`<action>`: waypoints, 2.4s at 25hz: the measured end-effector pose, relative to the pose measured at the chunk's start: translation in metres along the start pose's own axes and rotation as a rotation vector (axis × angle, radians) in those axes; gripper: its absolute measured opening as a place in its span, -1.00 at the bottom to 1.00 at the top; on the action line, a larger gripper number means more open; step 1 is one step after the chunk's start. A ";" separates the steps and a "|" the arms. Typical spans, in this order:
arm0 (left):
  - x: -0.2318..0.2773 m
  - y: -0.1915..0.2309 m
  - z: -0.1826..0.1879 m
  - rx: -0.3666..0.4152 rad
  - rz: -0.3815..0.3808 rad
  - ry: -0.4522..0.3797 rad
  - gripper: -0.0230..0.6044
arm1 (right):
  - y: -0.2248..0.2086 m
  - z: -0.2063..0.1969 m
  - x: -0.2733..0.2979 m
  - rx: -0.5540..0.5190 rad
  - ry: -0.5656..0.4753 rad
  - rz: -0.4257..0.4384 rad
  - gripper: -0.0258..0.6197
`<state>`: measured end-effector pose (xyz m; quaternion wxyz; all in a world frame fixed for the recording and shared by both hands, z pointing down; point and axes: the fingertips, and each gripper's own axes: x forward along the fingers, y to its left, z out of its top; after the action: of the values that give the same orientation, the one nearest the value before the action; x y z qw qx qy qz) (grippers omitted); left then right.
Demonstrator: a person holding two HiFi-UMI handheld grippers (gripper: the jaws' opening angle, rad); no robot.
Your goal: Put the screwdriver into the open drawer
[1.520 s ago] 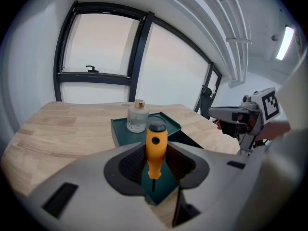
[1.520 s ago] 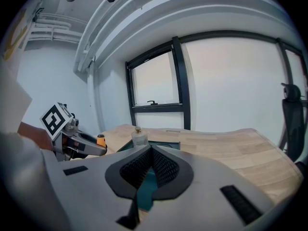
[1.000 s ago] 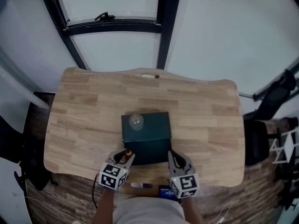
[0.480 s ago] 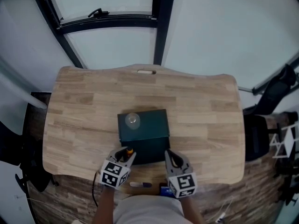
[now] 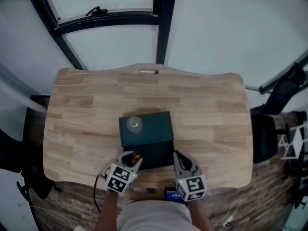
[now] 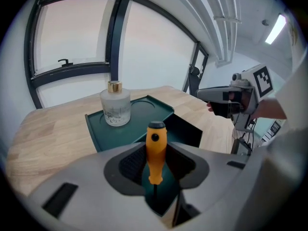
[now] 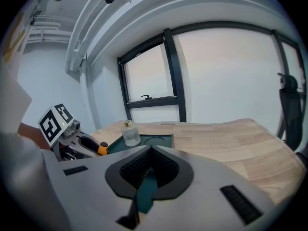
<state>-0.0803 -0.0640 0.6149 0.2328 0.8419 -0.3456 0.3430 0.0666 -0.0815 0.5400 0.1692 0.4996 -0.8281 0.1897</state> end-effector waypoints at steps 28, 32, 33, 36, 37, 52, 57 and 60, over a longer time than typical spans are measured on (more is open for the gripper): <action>0.008 -0.003 -0.007 0.013 -0.042 0.051 -0.53 | 0.012 -0.013 0.017 -0.161 0.050 0.139 -0.93; 0.009 -0.004 -0.007 0.016 -0.045 0.056 -0.53 | 0.017 -0.015 0.018 -0.129 0.052 0.147 -0.93; 0.010 -0.004 -0.007 0.019 -0.047 0.059 -0.53 | 0.018 -0.016 0.019 -0.125 0.054 0.148 -0.93; 0.013 -0.007 -0.007 0.032 -0.057 0.070 -0.53 | 0.021 -0.018 0.021 -0.121 0.058 0.154 -0.93; 0.014 -0.008 -0.007 0.037 -0.062 0.075 -0.53 | 0.022 -0.018 0.022 -0.120 0.059 0.158 -0.93; 0.029 -0.015 -0.010 0.071 -0.113 0.113 -0.53 | 0.026 -0.023 0.032 -0.070 0.078 0.178 -0.93; 0.033 -0.020 -0.015 0.073 -0.132 0.132 -0.53 | 0.024 -0.024 0.034 -0.056 0.083 0.170 -0.93; 0.035 -0.021 -0.013 0.079 -0.137 0.139 -0.53 | 0.022 -0.025 0.035 -0.053 0.089 0.168 -0.93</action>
<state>-0.0518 -0.0571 0.6464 0.2456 0.8463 -0.2565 0.3971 0.0339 -0.0863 0.5749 0.2025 0.4148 -0.8635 0.2032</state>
